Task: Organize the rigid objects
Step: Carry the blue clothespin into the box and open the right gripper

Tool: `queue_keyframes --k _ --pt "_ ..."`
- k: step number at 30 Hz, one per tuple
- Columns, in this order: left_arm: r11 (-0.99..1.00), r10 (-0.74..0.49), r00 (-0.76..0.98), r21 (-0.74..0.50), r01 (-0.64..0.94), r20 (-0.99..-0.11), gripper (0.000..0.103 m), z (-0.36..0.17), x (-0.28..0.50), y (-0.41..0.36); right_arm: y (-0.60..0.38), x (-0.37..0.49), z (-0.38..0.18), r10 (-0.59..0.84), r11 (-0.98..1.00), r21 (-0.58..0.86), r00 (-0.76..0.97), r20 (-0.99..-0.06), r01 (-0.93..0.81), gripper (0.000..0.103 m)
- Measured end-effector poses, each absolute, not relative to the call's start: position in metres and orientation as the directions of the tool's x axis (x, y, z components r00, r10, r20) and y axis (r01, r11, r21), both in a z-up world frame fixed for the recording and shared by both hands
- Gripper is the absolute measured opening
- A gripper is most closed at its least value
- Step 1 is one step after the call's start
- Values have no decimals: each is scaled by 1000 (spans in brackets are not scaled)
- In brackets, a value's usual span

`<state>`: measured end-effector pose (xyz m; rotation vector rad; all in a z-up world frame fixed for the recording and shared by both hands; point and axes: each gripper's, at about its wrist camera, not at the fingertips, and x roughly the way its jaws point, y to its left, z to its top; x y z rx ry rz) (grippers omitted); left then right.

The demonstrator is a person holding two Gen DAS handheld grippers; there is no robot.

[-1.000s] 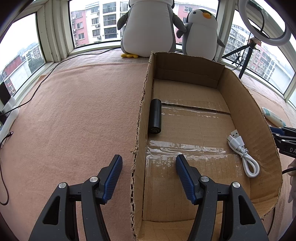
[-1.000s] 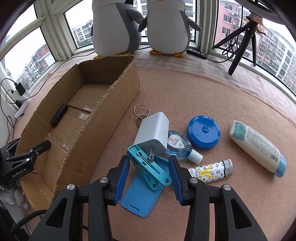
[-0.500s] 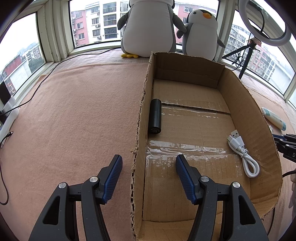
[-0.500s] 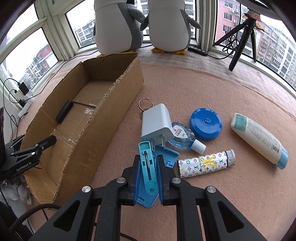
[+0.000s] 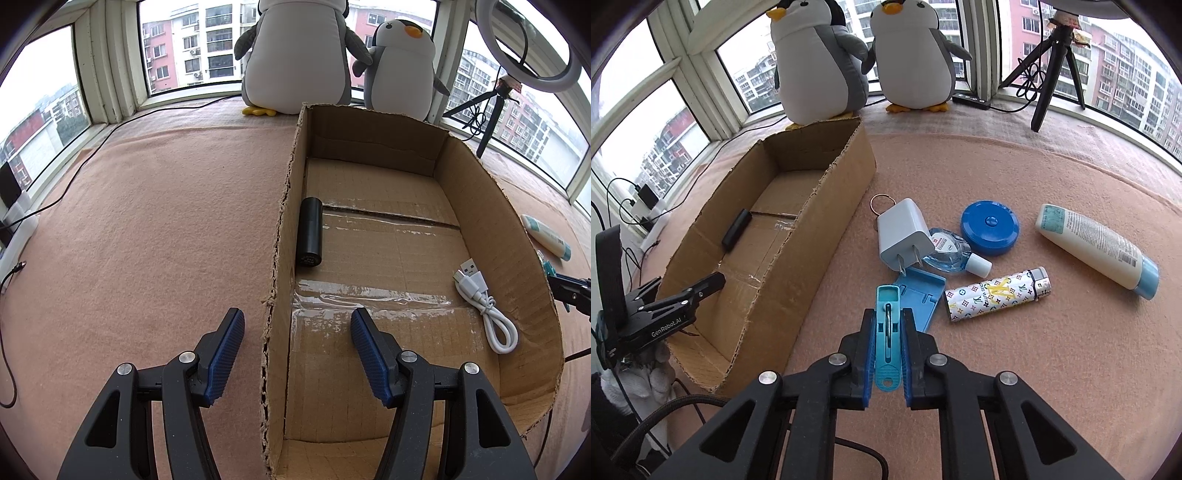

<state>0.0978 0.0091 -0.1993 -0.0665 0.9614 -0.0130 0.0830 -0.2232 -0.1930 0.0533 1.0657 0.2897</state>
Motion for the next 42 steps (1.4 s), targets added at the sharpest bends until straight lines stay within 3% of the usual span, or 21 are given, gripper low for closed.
queue_keyframes --k 14,36,38,40,42 --pt "998 -41 573 -62 -18 -819 65 -199 98 9 -169 75 -139 381 914 233 507 -773 -331 11" --pt "998 -42 573 -65 -19 -818 65 -199 98 9 -117 74 -154 447 871 268 436 -781 -413 11" --pt "998 -42 573 -65 -19 -818 65 -199 98 9 -116 73 -153 444 872 262 442 -780 -414 20" --pt "998 -42 573 -64 -19 -819 65 -199 98 9 -117 72 -151 440 876 257 459 -772 -407 48" --pt "998 -42 573 -64 -19 -818 65 -199 99 9 -120 72 -149 440 879 258 472 -764 -402 58"
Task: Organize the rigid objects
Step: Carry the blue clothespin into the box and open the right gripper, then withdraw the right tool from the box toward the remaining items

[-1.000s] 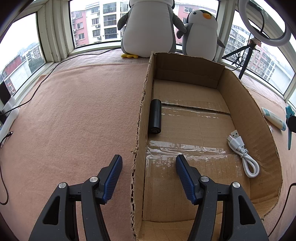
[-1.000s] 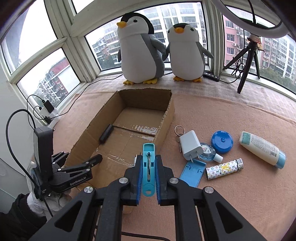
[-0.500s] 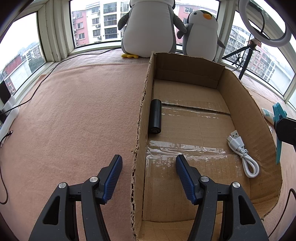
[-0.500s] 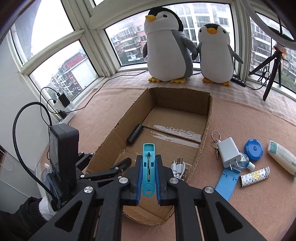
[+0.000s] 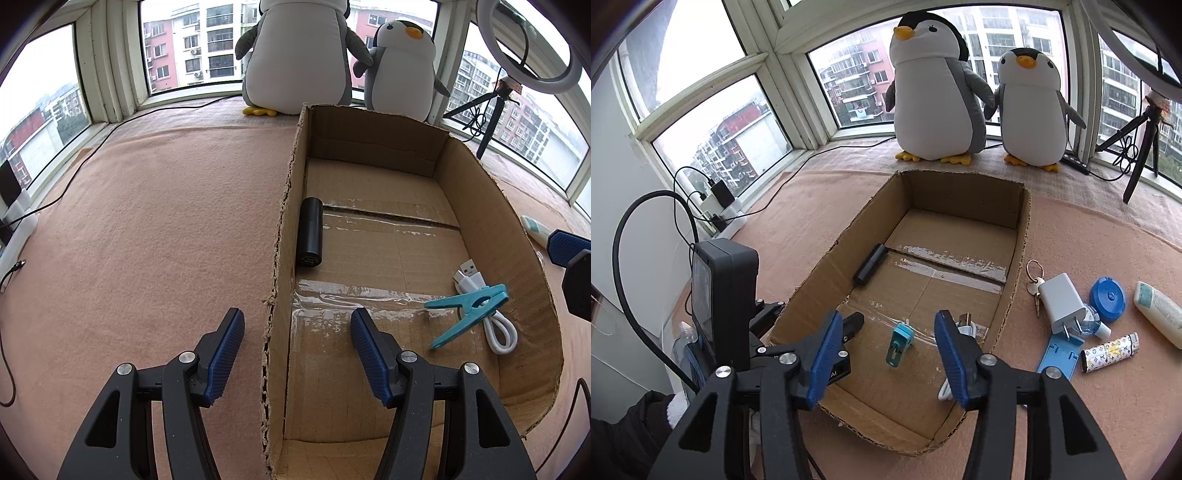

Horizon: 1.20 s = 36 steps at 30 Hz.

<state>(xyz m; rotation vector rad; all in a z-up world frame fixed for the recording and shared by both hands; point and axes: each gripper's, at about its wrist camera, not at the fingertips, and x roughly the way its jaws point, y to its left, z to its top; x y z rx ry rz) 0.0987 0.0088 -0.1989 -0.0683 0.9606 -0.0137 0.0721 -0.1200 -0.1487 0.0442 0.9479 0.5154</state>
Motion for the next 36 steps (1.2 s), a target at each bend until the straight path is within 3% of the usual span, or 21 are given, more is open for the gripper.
queue_keyframes --k 21,36 --pt "998 -42 573 -63 -16 -818 65 -199 99 9 -169 79 -143 373 923 247 522 -768 -295 62" --pt "998 -42 574 -62 -16 -818 65 -199 98 9 -229 82 -158 244 968 163 539 -807 -193 62"
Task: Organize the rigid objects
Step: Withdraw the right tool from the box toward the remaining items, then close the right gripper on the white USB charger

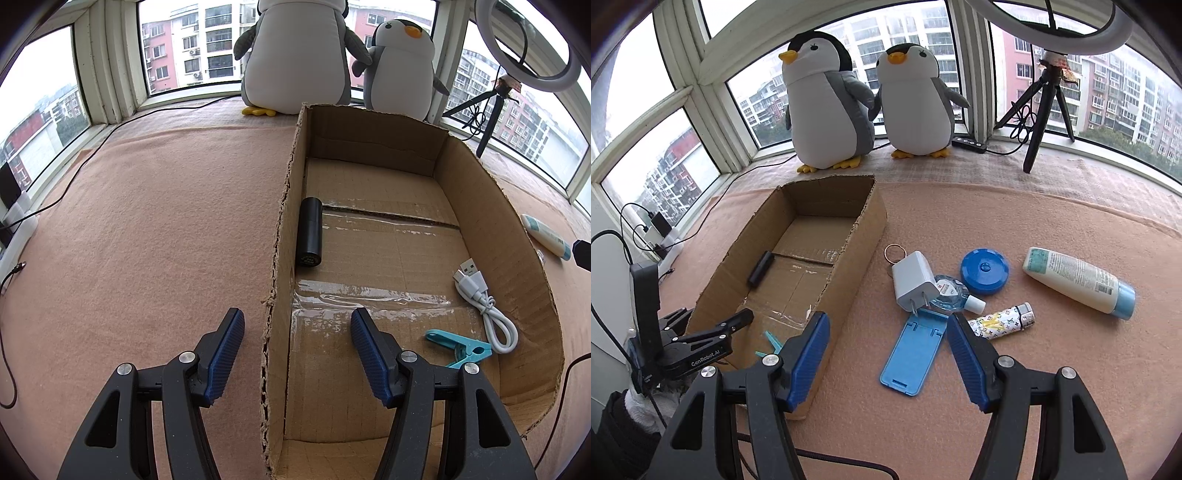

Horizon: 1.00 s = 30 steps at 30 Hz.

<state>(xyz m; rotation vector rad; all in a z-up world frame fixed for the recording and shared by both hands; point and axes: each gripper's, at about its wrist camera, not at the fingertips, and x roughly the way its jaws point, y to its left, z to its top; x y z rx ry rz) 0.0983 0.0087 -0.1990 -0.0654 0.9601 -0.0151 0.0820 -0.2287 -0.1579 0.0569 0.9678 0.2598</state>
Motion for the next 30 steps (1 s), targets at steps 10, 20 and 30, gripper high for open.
queue_keyframes --k 10,20,30 --pt "998 -42 573 -62 -16 -818 65 -199 98 9 -229 103 -179 176 974 69 526 -832 -216 62" --pt "998 -43 574 -64 -16 -818 65 -199 98 9 -210 121 -198 152 966 22 501 -852 -256 62" --pt "998 -44 574 -65 -17 -818 65 -199 99 10 -200 139 -211 129 958 -12 467 -875 -287 50"
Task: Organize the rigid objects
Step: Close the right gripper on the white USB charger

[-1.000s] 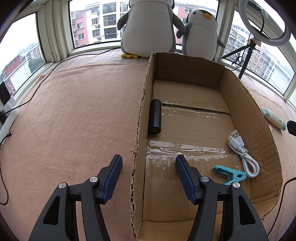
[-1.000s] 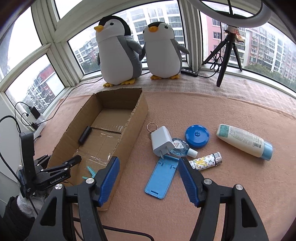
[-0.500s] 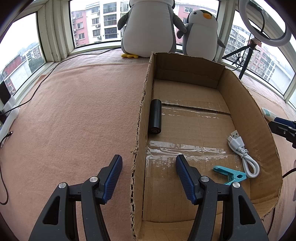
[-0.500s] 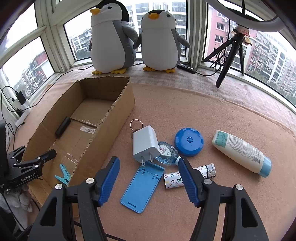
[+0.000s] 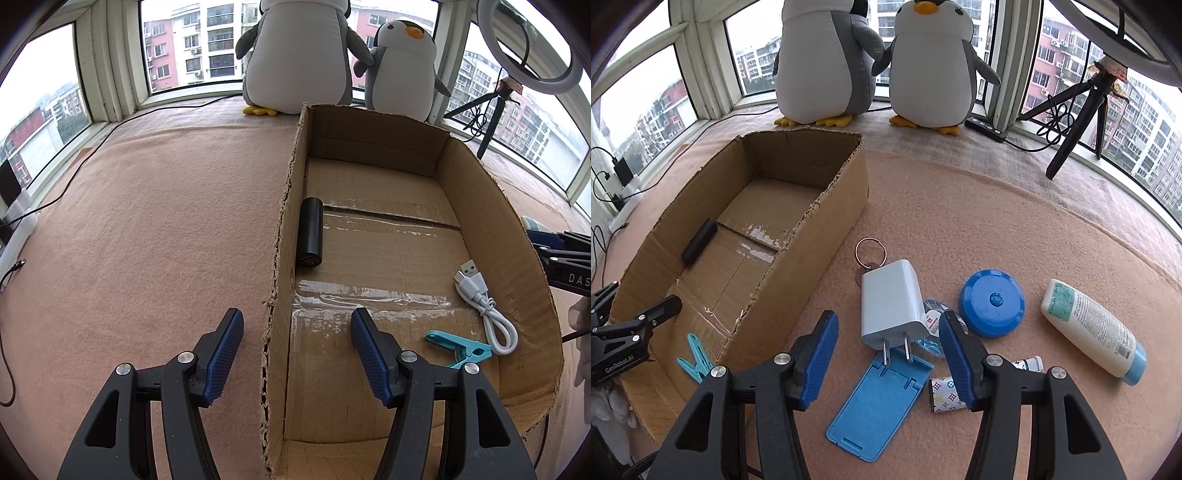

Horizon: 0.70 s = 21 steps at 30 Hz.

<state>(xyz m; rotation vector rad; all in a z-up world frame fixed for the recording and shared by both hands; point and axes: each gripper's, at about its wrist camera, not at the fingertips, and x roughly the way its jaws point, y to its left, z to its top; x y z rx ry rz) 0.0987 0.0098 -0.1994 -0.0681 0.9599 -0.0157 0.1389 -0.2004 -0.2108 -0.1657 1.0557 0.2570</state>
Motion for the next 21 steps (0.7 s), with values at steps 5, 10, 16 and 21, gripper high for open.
queue_keyframes --k 5,10,16,21 --pt "998 -43 574 -65 -17 -818 65 -199 98 10 -197 145 -214 125 956 -18 460 -879 -293 42" --pt "998 -43 574 -65 -17 -818 65 -199 99 10 -197 151 -213 119 955 -24 459 -880 -294 35" --pt "998 -44 574 -64 -15 -817 65 -200 98 11 -191 151 -214 96 948 -59 460 -883 -312 35" --pt "998 -44 574 -64 -15 -817 65 -200 98 11 -185 152 -215 72 940 -96 465 -882 -327 35"
